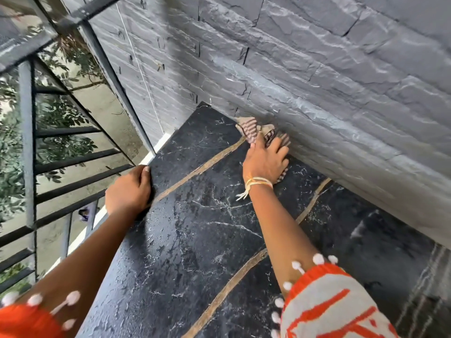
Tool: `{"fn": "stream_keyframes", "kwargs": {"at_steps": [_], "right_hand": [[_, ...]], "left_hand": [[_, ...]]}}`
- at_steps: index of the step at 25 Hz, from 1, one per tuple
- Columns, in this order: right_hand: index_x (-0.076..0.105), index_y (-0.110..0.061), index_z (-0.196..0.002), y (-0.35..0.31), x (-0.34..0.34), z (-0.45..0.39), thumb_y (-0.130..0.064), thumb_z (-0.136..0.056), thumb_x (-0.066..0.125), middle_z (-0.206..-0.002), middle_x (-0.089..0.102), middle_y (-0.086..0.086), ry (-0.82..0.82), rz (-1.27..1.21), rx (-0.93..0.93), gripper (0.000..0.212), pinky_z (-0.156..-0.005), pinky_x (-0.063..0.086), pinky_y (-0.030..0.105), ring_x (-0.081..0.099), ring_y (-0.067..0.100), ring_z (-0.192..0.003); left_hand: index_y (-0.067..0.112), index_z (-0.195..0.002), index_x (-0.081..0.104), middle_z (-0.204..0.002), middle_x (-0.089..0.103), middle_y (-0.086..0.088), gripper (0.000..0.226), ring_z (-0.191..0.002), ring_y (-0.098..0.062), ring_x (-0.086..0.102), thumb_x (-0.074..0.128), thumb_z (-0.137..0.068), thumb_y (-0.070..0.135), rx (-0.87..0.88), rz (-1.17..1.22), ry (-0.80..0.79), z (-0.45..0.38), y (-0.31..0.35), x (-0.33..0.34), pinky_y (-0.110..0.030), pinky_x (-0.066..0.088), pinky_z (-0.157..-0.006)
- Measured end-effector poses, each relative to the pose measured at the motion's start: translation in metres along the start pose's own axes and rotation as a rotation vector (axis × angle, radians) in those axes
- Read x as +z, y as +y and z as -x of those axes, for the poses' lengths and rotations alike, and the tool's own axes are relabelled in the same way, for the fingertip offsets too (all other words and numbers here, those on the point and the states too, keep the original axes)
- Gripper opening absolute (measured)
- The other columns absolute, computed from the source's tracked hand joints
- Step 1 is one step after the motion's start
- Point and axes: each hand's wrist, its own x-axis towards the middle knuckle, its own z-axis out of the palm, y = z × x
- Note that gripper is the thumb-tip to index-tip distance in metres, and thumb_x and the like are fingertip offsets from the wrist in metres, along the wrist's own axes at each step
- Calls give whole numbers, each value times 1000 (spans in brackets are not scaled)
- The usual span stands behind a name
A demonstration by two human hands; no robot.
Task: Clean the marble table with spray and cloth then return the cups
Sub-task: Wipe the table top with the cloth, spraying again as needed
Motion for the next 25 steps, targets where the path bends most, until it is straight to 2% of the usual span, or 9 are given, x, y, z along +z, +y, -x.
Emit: {"fn": "stream_keyframes", "kwargs": {"at_steps": [5, 8, 10, 12, 14, 16, 19, 22, 25], "right_hand": [[55, -31, -131, 5, -14, 124, -37, -92, 56, -109, 60, 7, -21, -146, -637, 39, -71, 50, 39, 54, 27, -86], [55, -34, -129, 27, -19, 118, -39, -91, 50, -112, 60, 7, -67, -134, -930, 38, -69, 51, 37, 54, 26, -84], [53, -35, -130, 44, -17, 76, -41, -93, 46, -122, 55, 9, -36, -39, -786, 38, -72, 52, 40, 53, 28, -90], [47, -36, -137, 69, -15, 30, -43, -95, 44, -138, 45, 11, -51, 17, -435, 42, -84, 50, 43, 49, 32, -106], [43, -37, -141, 84, -15, 6, -43, -97, 42, -146, 36, 12, -84, 20, -187, 44, -92, 44, 48, 41, 37, -118], [38, -35, -144, 75, -14, 9, -42, -98, 42, -147, 34, 11, -130, 35, -92, 47, -96, 40, 54, 34, 40, -128], [39, -32, -143, 28, -15, 59, -43, -97, 45, -142, 40, 11, -114, 35, -240, 48, -90, 41, 54, 37, 40, -124], [51, -34, -133, -17, -22, 157, -39, -89, 58, -122, 54, 9, -54, -29, -617, 45, -79, 44, 46, 48, 34, -105], [56, -38, -126, -21, -34, 262, -46, -86, 56, -113, 57, 0, -108, -145, -1012, 41, -72, 42, 39, 49, 27, -95]], "left_hand": [[20, -115, 57, -103, 65, -25, 42, -97, -43, 62, 27, -101, 45, -9, -12, -4, 2, 0, 0, -39, 40, -68], [21, -123, 50, -118, 59, -19, 36, -107, -39, 58, 35, -100, 43, -12, 57, 6, 2, 0, 2, -44, 44, -80], [19, -125, 48, -124, 52, -16, 35, -110, -38, 56, 45, -96, 38, 6, 197, 36, 4, -5, 2, -46, 45, -90], [15, -125, 50, -123, 50, -18, 40, -111, -39, 54, 51, -92, 37, 55, 225, 96, 17, -10, -1, -48, 44, -96], [14, -128, 48, -128, 49, -18, 48, -122, -36, 47, 55, -88, 40, 60, 168, 146, 48, -20, -2, -50, 35, -105], [16, -134, 42, -142, 40, -15, 57, -136, -31, 35, 60, -87, 43, -13, 158, 144, 93, -35, -1, -54, 21, -113], [18, -141, 37, -155, 27, -11, 75, -144, -25, 24, 50, -80, 60, -87, 111, 132, 158, -62, -1, -55, 8, -115], [17, -146, 33, -160, 19, -6, 86, -147, -20, 17, 39, -77, 67, -120, 21, 121, 205, -83, 0, -53, 7, -115], [13, -148, 31, -160, 20, -6, 88, -148, -22, 16, 28, -80, 69, -88, -82, 129, 235, -90, 5, -51, 9, -117]]}}
